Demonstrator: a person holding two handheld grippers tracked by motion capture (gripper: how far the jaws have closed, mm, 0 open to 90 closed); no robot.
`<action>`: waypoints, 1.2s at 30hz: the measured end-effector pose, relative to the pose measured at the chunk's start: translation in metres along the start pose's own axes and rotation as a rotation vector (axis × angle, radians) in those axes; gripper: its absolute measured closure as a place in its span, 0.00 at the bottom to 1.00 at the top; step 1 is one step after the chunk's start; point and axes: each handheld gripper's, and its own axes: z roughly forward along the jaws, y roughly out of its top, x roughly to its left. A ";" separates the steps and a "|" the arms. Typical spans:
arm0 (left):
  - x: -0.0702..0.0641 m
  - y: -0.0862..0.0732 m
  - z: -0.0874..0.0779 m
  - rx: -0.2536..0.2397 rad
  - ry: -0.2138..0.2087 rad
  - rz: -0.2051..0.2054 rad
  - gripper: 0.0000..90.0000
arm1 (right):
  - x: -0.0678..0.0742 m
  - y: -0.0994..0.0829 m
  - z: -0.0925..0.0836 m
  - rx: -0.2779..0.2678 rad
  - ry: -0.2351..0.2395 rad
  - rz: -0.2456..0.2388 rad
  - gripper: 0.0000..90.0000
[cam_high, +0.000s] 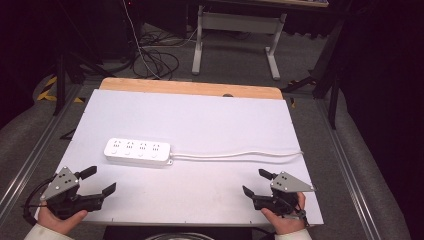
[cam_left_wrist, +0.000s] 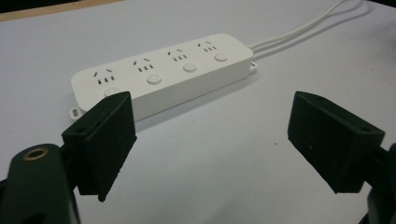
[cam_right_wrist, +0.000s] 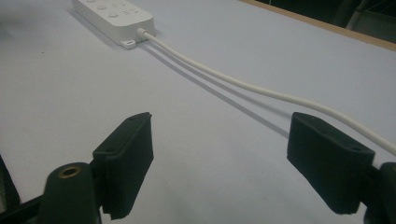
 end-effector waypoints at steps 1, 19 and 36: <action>0.000 0.000 0.000 -0.005 -0.003 -0.002 0.18 | 0.000 0.000 0.000 -0.002 0.000 0.000 0.26; 0.000 0.001 -0.001 -0.003 -0.001 -0.004 0.18 | 0.001 0.000 0.001 -0.004 0.004 -0.010 0.26; -0.001 0.007 -0.003 0.012 -0.012 -0.017 0.21 | 0.001 0.000 0.002 0.004 0.004 -0.010 0.26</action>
